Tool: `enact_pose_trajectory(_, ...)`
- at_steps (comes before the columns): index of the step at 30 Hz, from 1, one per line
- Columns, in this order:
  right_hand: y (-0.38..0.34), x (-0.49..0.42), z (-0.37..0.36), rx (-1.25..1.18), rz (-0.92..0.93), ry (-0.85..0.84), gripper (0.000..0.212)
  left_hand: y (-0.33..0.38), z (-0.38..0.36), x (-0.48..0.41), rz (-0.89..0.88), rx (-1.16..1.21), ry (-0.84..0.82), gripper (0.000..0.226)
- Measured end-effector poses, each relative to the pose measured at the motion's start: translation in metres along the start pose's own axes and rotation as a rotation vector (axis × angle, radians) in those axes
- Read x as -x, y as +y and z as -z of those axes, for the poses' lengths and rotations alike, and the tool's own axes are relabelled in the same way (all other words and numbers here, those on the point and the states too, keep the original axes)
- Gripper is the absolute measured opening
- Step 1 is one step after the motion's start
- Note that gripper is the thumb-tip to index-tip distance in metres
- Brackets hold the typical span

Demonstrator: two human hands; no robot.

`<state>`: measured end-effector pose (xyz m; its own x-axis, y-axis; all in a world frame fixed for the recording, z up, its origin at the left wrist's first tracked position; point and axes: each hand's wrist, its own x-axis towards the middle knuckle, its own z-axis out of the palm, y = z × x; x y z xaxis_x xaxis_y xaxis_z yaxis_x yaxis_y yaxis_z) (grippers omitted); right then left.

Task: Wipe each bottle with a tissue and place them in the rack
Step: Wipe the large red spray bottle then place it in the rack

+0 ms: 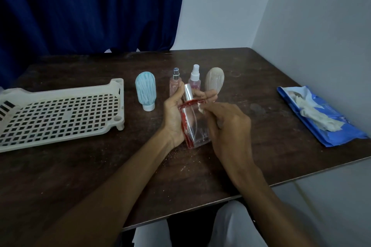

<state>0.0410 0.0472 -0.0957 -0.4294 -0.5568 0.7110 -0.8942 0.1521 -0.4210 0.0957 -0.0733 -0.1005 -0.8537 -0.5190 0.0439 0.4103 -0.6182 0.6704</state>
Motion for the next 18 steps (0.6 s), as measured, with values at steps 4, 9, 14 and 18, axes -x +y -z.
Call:
enact_pose_trajectory(4, -0.011, 0.02, 0.002, -0.038, 0.07, -0.053, 0.021, -0.001, -0.002, -0.001, 0.015, 0.012, 0.023, 0.056)
enact_pose_trajectory(9, -0.002, 0.032, 0.011, -0.084, -0.02, -0.047, 0.019, 0.001, -0.001, -0.002, 0.018, -0.011, 0.024, 0.054)
enact_pose_trajectory(14, 0.003, 0.007, 0.003, -0.013, -0.091, -0.051, 0.019, -0.002, 0.002, -0.001, -0.007, -0.026, 0.029, 0.054)
enact_pose_trajectory(18, -0.019, 0.016, -0.005, -0.078, -0.033, -0.111, 0.02, 0.001, 0.0, 0.0, 0.02, 0.006, 0.026, 0.053)
